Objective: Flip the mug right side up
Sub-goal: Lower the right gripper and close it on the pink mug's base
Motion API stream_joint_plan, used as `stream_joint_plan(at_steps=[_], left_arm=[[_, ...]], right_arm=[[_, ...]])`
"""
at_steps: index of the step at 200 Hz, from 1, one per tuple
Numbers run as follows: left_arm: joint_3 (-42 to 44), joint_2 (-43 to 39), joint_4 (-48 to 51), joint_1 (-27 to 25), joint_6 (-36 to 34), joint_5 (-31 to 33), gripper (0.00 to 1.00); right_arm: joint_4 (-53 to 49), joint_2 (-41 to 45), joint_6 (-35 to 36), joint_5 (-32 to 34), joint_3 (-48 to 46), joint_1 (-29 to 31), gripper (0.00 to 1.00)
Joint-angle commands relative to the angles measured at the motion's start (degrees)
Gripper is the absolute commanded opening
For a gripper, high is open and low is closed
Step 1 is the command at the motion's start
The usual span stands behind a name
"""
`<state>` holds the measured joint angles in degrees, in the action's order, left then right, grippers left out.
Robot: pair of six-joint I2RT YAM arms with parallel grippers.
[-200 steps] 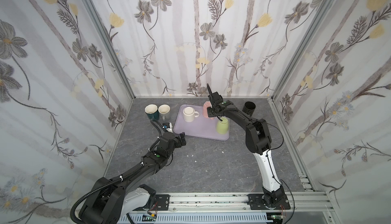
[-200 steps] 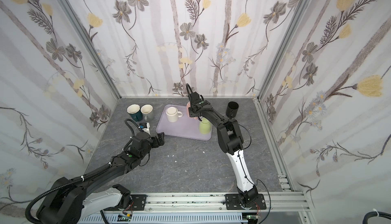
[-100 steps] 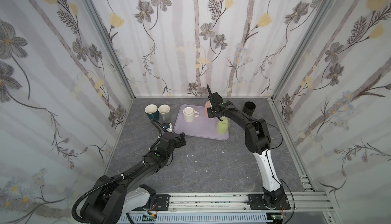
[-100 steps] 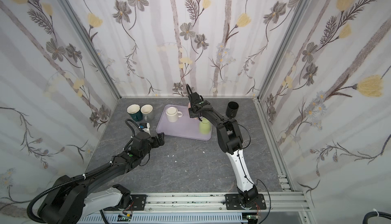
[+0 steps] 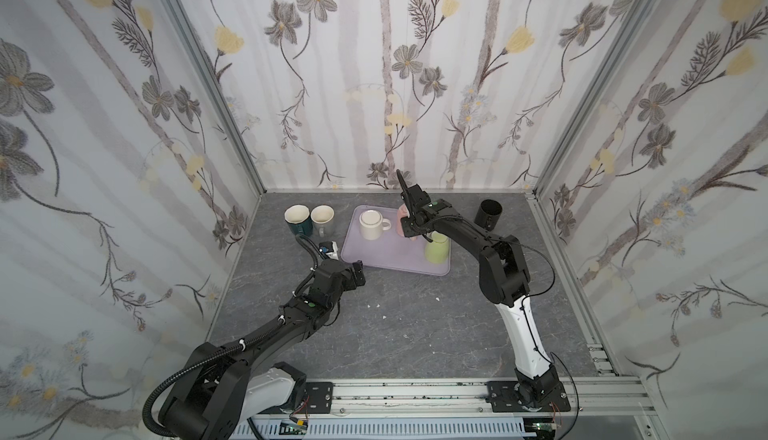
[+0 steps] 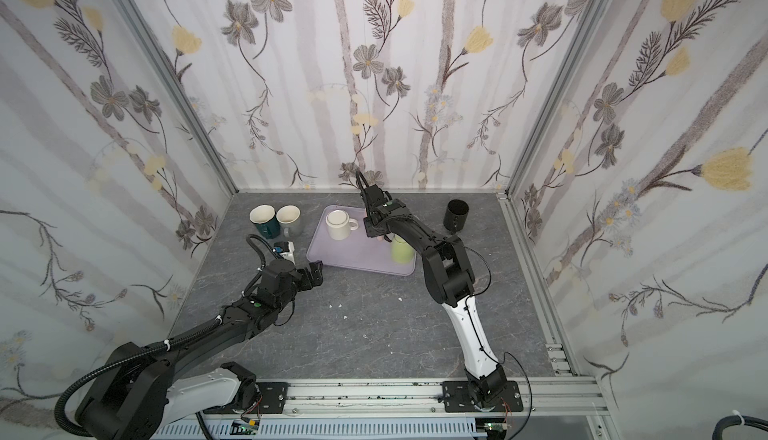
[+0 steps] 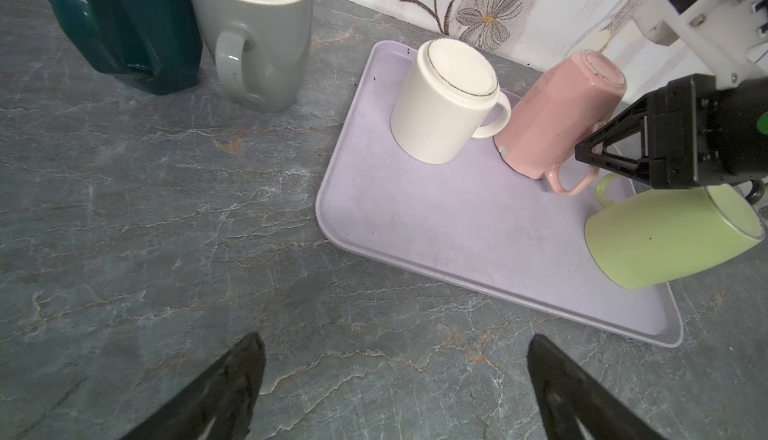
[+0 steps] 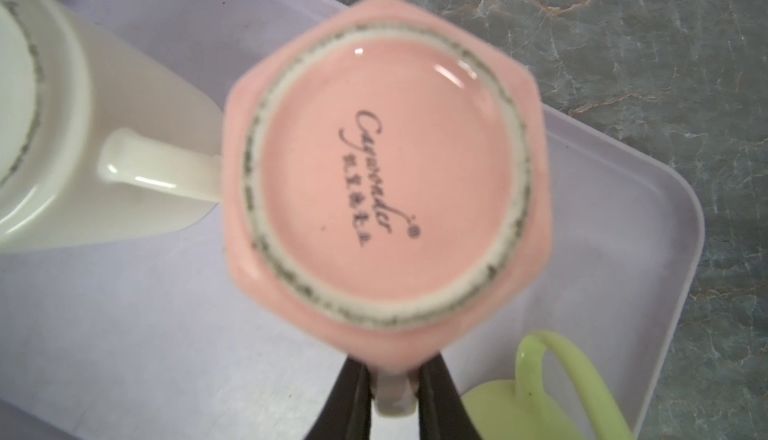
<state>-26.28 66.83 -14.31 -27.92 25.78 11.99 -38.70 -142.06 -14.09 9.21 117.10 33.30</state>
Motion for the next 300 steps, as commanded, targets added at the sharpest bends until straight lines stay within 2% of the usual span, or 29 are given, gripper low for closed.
stream_joint_plan(at_steps=[1,59,92,164,208,227,258,300], left_arm=[[-0.47,-0.02,-1.56,0.15,0.5,0.13,1.0],[-0.37,-0.1,-1.45,0.22,0.85,0.14,1.0],[-0.34,-0.29,-1.34,0.25,0.94,0.22,1.0],[-0.35,-0.32,-1.36,0.19,1.2,0.11,1.0],[-0.39,-0.18,-1.45,0.28,1.27,0.14,1.0],[-0.31,-0.11,-1.5,0.24,1.29,0.13,1.0],[-0.28,-0.09,-1.45,0.23,1.28,0.15,1.0],[-0.37,0.07,-1.48,0.24,1.31,0.14,1.0]], right_arm=[[0.28,2.22,-1.64,0.28,-1.56,0.67,0.19],[0.77,7.55,-3.78,0.3,-9.69,3.6,0.2],[1.3,9.31,-4.21,-0.51,-14.05,5.03,0.26],[2.32,8.73,-4.74,-0.65,-14.88,5.25,0.29],[2.44,7.72,-4.89,0.97,-14.64,5.19,0.27],[2.69,7.61,-5.07,0.98,-14.53,5.22,0.19],[2.67,8.07,-5.24,1.49,-14.7,5.2,0.18],[3.23,9.12,-5.42,2.13,-15.23,5.24,0.13]])
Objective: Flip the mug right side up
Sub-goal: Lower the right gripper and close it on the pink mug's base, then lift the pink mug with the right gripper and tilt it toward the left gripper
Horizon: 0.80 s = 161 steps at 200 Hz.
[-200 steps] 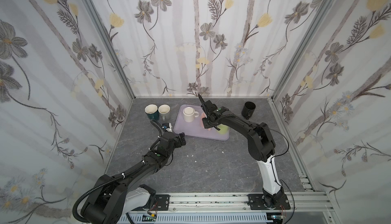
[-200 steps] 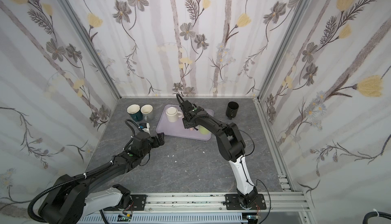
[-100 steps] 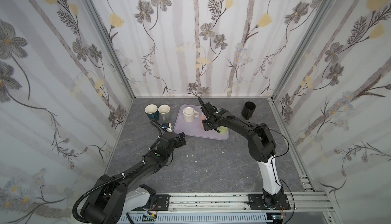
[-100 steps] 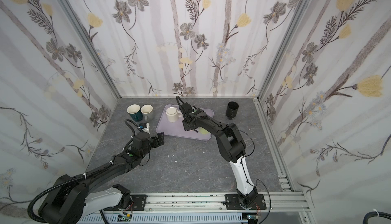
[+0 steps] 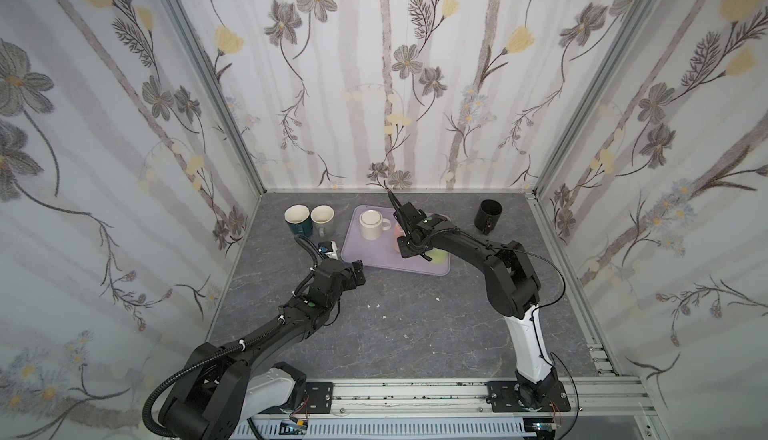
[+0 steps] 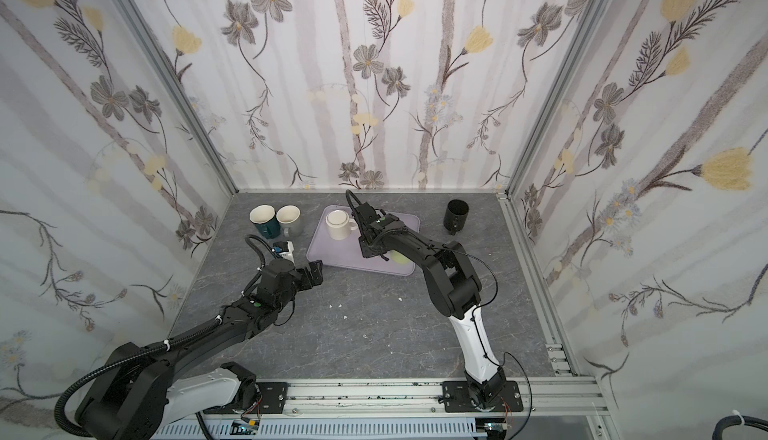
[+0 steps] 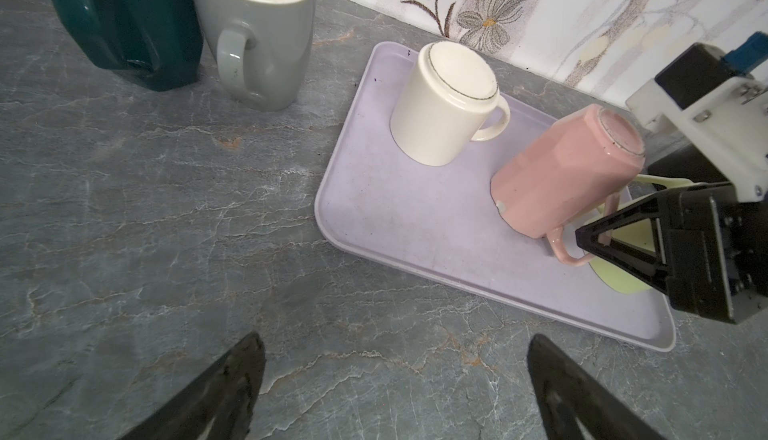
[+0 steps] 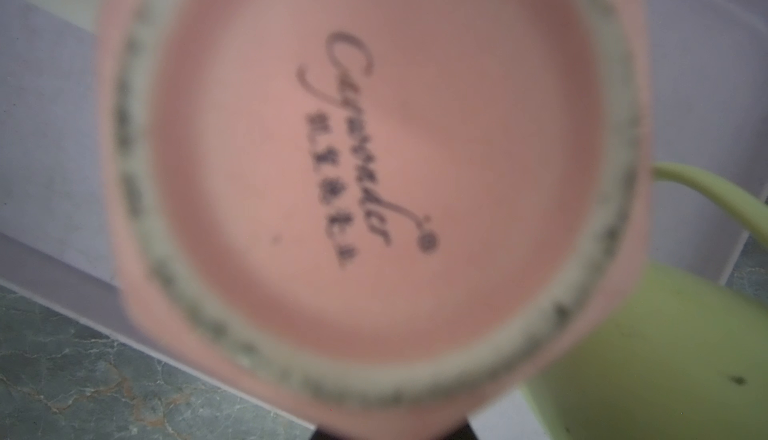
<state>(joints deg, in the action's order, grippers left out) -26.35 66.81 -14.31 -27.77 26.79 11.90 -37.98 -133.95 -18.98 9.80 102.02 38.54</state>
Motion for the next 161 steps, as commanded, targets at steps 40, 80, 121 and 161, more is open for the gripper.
stream_joint_plan(at_steps=[40,80,121,161], left_arm=[[-0.13,-0.27,-1.2,0.08,-0.06,1.28,1.0],[-0.02,-0.01,-1.46,0.08,0.15,1.99,1.0],[0.02,-0.01,-1.5,0.13,0.19,1.71,1.0],[-0.11,0.28,-1.47,0.17,0.19,1.31,1.0]], right_arm=[[3.69,0.76,-0.57,-0.3,-0.83,-0.13,0.12],[6.65,2.95,-1.67,-2.53,-4.13,-0.14,0.09],[9.4,5.15,-2.11,-4.18,-6.57,-0.06,0.08],[11.4,6.05,-2.37,-5.25,-6.99,-0.22,0.07]])
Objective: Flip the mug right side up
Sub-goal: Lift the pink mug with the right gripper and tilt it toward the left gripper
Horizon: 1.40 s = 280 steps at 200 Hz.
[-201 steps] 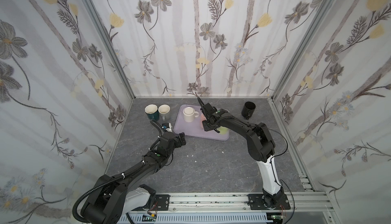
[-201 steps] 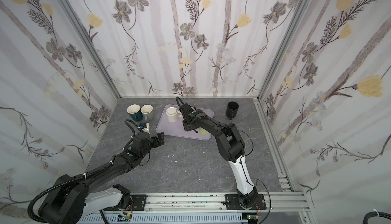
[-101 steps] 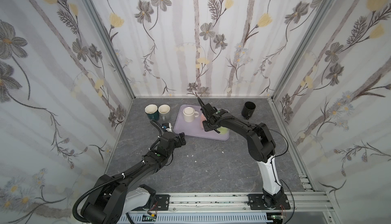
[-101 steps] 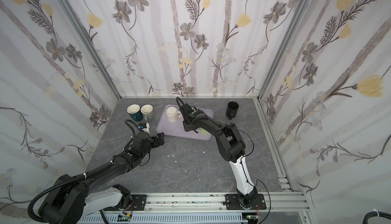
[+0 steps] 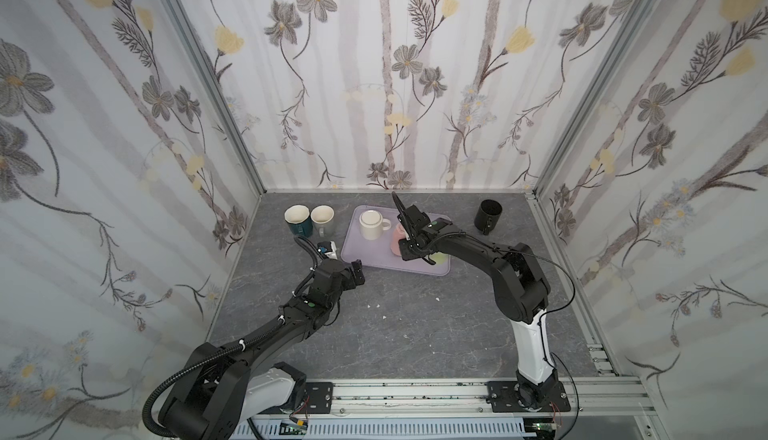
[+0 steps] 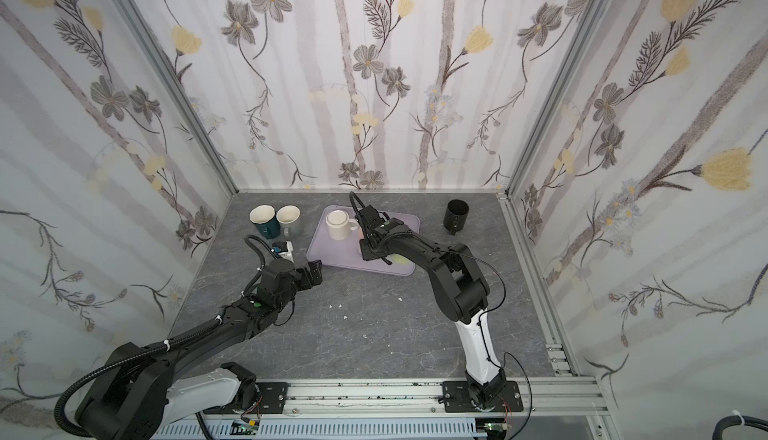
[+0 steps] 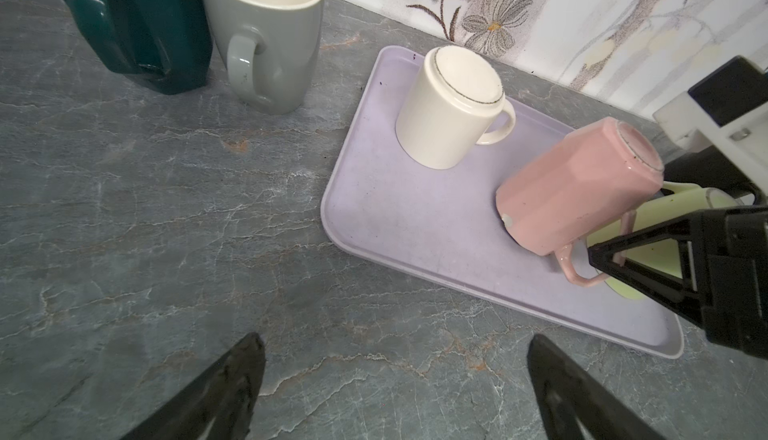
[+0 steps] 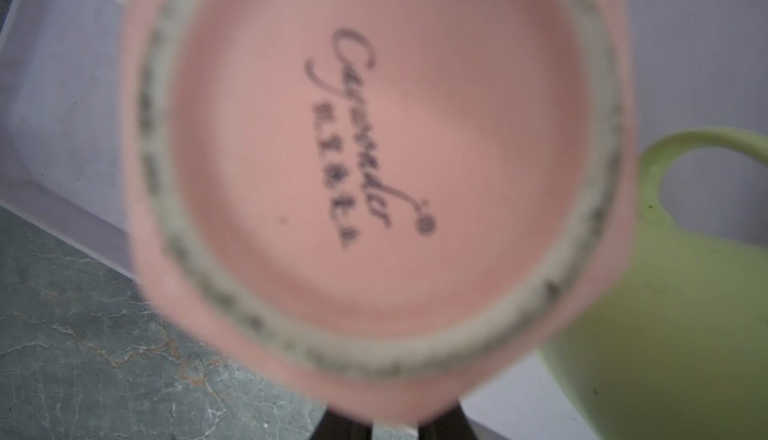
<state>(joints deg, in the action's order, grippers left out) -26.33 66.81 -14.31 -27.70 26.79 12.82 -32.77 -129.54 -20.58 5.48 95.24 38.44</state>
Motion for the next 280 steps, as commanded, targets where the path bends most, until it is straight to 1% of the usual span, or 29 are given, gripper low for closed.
stream_joint_plan(at_steps=[1,43,118,156,214,250,280], left_arm=[[-0.13,0.31,-1.45,0.1,0.15,0.38,1.0],[-0.25,0.09,-1.17,0.19,0.04,0.14,1.0],[-0.84,0.99,-0.86,0.35,0.55,-1.03,1.0],[-1.06,1.16,-0.44,0.27,0.85,-1.22,1.0],[-1.08,1.81,-1.16,0.26,0.98,-2.0,1.0],[-2.28,3.96,-1.21,0.28,1.16,-4.85,1.0],[-3.28,5.15,-4.05,0.24,0.49,-12.55,1.0]], right_arm=[[6.3,1.69,-0.82,-1.0,-0.31,-0.11,0.07],[11.02,3.99,-1.35,-4.45,-2.15,-0.12,0.06],[13.74,6.82,-2.53,-5.22,-3.74,-0.37,0.04],[15.36,8.21,-3.38,-6.56,-5.06,-0.55,0.02],[19.43,11.81,-3.93,-9.66,-8.72,-0.74,0.02],[23.24,15.22,-4.42,-12.08,-12.66,-1.37,0.03],[27.09,18.18,-5.02,-15.03,-16.52,-2.46,0.03]])
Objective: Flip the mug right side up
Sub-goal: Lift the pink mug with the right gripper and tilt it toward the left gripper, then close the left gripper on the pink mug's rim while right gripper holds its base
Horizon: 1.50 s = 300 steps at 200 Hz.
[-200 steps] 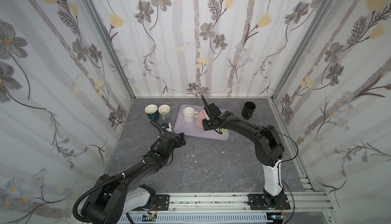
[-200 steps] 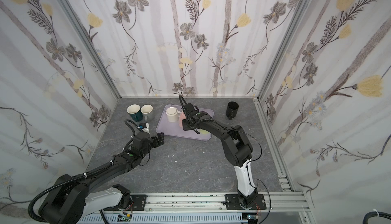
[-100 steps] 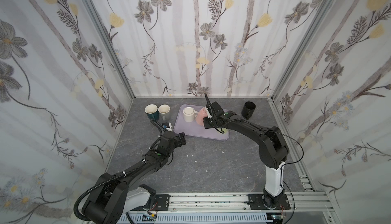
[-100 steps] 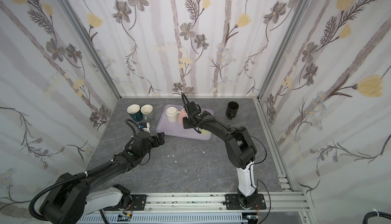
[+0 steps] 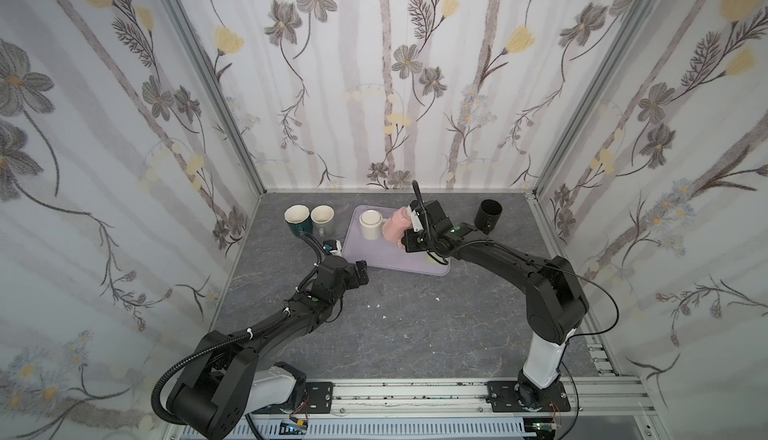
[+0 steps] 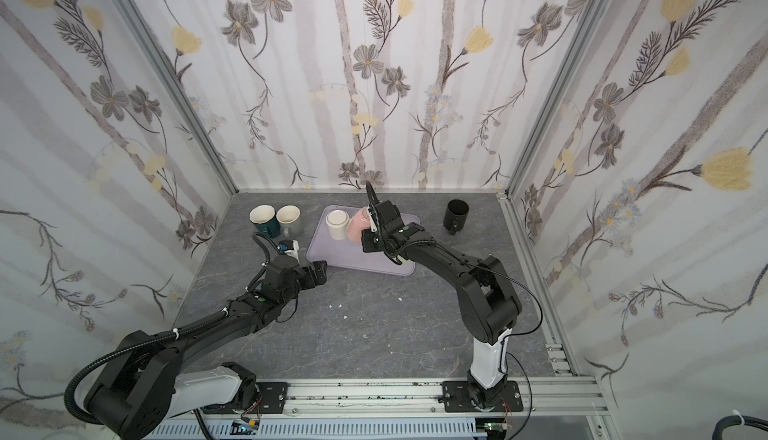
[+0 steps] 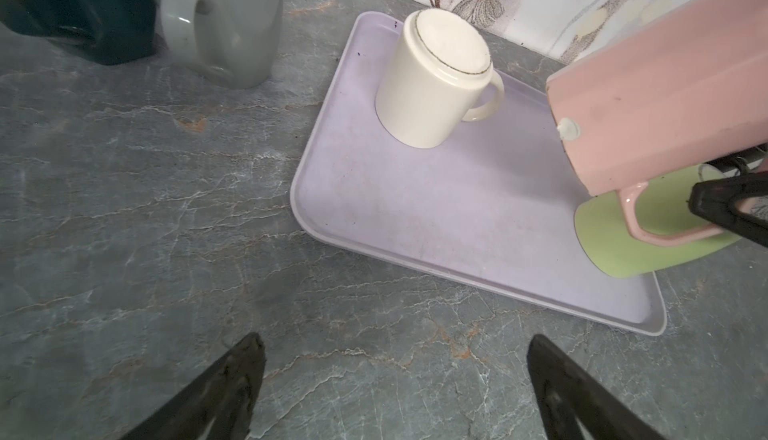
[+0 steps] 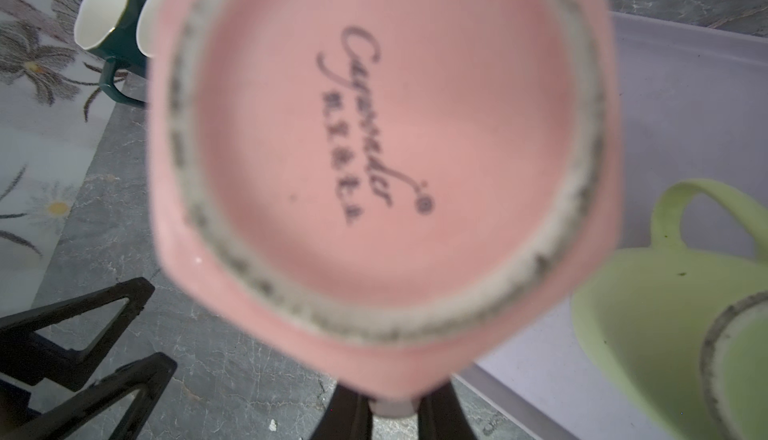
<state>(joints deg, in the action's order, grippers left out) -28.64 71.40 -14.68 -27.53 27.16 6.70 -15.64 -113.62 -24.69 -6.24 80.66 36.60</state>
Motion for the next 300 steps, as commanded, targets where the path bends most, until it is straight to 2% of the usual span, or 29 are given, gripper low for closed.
stream_joint_plan(at_steps=[1,54,101,135,161,217,300], left_arm=[[-1.01,0.58,-3.78,0.13,0.19,-6.65,1.0],[-5.82,4.23,-8.35,0.11,3.45,-19.08,1.0],[-7.45,6.32,-15.98,0.06,7.64,-27.6,1.0],[-8.48,8.27,-21.77,-0.15,10.12,-31.27,1.0],[-9.67,10.66,-25.42,-0.33,12.18,-34.33,0.94],[-10.81,13.68,-29.74,-1.05,14.59,-36.66,0.8],[-12.66,14.87,-31.24,-1.05,15.56,-37.51,0.75]], right_arm=[[10.03,2.35,-0.99,-3.42,-2.06,-0.64,0.03],[13.93,7.41,-1.06,-3.98,-7.82,-2.16,0.04],[23.13,11.63,-4.6,-10.38,-14.68,-4.11,0.04],[28.56,14.19,-7.4,-14.64,-18.35,-5.61,0.05],[30.55,15.93,-8.47,-15.56,-20.22,-6.14,0.05],[39.34,16.84,-12.5,-20.57,-23.96,-6.34,0.05],[47.46,17.01,-17.01,-22.5,-27.18,-6.32,0.04]])
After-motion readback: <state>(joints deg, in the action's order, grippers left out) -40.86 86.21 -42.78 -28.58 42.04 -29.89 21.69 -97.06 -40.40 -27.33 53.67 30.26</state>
